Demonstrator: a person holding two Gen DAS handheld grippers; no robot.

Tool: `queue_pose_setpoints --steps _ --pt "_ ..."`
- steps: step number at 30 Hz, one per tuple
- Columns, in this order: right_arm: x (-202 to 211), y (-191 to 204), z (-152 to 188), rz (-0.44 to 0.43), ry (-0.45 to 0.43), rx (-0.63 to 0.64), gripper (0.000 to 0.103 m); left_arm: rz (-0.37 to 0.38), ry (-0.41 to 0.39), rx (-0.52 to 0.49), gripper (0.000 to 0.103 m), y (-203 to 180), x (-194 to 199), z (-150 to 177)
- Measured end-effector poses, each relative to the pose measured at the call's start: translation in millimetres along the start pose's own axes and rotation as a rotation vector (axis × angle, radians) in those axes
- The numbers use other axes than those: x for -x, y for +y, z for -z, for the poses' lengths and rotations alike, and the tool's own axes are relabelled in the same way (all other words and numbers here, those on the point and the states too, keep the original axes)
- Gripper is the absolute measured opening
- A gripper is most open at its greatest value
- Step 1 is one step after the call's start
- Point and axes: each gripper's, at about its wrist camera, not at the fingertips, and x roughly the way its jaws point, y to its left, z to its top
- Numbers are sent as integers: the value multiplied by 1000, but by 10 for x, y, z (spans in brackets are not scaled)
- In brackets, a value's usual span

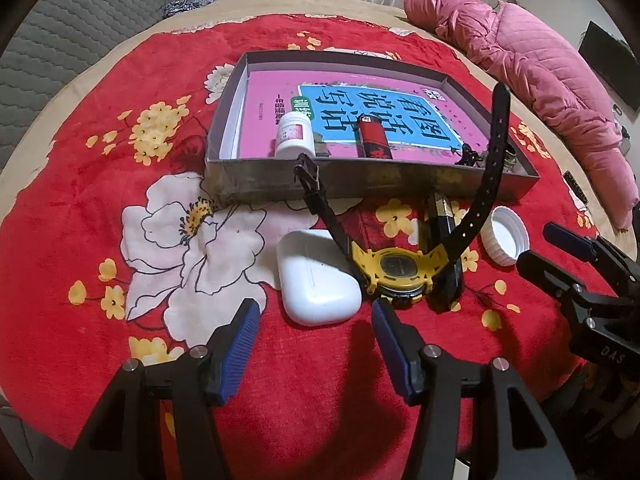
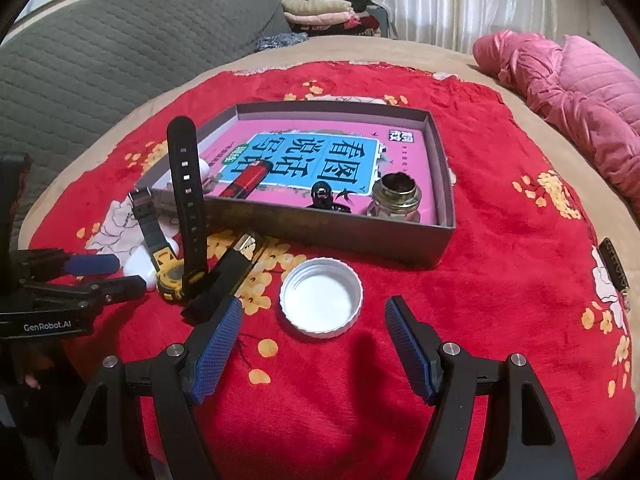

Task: Organize rigid objects
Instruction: 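Move the left gripper to the white earbuds case while the right gripper moves to the white bottle cap, then close the left gripper on the earbuds case while the right gripper closes on the bottle cap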

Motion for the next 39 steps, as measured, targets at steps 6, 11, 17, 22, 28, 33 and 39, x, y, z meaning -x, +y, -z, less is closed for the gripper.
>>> queue_pose_setpoints --steps 6,11,17,22,28,33,39 --pt "-53 1 4 -1 15 -3 75 -15 5 3 58 6 -61 -4" --pt "-118 2 16 -5 34 -8 75 -29 -1 17 58 10 -113 -53" --pt "-203 14 17 -6 52 -5 75 -36 -9 21 62 30 -131 -69" --pt "-294 -5 34 0 71 -16 75 -43 -11 35 67 83 -135 -73" --pt "-330 -35 26 -3 69 -34 75 -80 -13 39 67 113 -142 -66" --pt "-337 -34 20 -2 68 -32 75 -84 -15 47 67 116 -182 -105" --pt "-390 -10 8 10 68 -18 75 -79 -22 47 67 114 -258 -155"
